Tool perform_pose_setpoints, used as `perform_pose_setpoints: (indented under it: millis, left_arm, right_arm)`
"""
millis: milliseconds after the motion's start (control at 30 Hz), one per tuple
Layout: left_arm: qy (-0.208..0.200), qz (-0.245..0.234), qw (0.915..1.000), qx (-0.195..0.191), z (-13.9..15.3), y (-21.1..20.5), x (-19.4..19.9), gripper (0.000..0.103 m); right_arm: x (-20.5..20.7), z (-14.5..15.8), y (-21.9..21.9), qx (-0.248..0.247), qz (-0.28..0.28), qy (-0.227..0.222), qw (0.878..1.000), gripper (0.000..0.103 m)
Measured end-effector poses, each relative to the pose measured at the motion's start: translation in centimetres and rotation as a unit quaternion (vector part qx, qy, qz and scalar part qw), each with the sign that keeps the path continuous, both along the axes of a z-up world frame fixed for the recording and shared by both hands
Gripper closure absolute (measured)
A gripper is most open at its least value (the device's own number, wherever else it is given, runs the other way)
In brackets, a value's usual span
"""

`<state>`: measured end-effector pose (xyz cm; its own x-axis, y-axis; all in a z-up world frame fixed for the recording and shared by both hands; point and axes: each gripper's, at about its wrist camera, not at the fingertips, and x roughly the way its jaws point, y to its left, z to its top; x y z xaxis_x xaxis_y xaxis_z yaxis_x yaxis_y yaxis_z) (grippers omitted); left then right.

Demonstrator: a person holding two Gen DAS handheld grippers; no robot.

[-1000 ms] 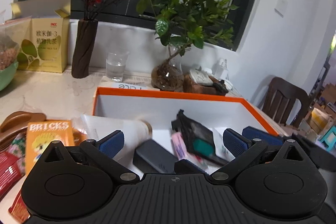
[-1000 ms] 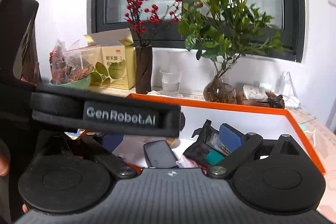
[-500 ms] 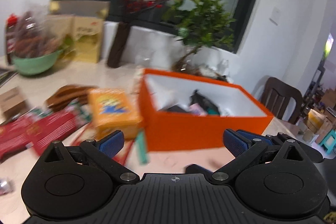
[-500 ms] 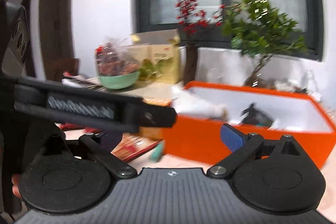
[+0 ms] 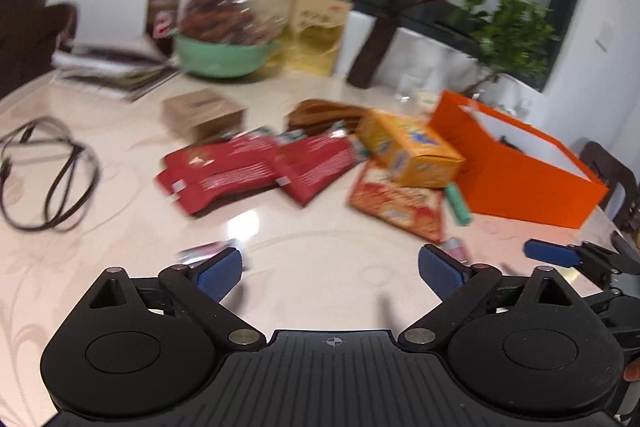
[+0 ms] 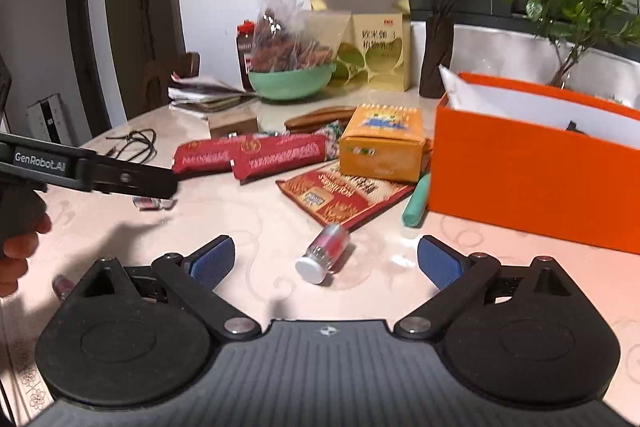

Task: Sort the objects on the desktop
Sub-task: 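Move the left gripper back to the silver-pink vial on the table, then close the left gripper on the silver-pink vial and lift it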

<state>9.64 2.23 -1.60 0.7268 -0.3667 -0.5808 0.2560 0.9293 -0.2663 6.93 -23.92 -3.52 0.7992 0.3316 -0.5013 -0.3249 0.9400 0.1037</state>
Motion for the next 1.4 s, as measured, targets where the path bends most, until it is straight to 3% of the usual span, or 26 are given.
perform_pose_setpoints:
  millis: [200,400,633,967,1167,1400]
  left_arm:
    - [0.045,0.010,0.9985,-0.030,-2.4,3.0,1.9,0.013]
    - [0.033,0.015,0.9987,-0.034,-1.9,3.4,2.5,0.012]
    - [0.012,0.026,0.9995,0.016,-1.0,2.8,3.2,0.011]
    - [0.038,0.036,0.9984,0.021,-2.2,2.9,5.3,0.021]
    - [0.036,0.037,0.9980,0.035,-2.2,2.4,5.6,0.024]
    - [0.030,0.034,0.9977,0.051,-2.2,2.1,4.7,0.021]
  right_arm:
    - [1.2,-1.1,1.2,-0.003,-0.005,0.022,1.000,0.016]
    - [2.4,-1.8,2.3,-0.006,-0.004,0.040,0.999,0.020]
    - [3.3,-2.0,3.2,-0.007,-0.006,0.046,0.999,0.022]
    - [4.0,-2.2,4.2,-0.043,-0.017,0.046,0.998,0.039]
    - [3.9,-2.2,3.8,-0.054,-0.015,0.040,0.998,0.059]
    - [3.6,-2.1,3.2,-0.054,-0.006,0.039,0.998,0.061]
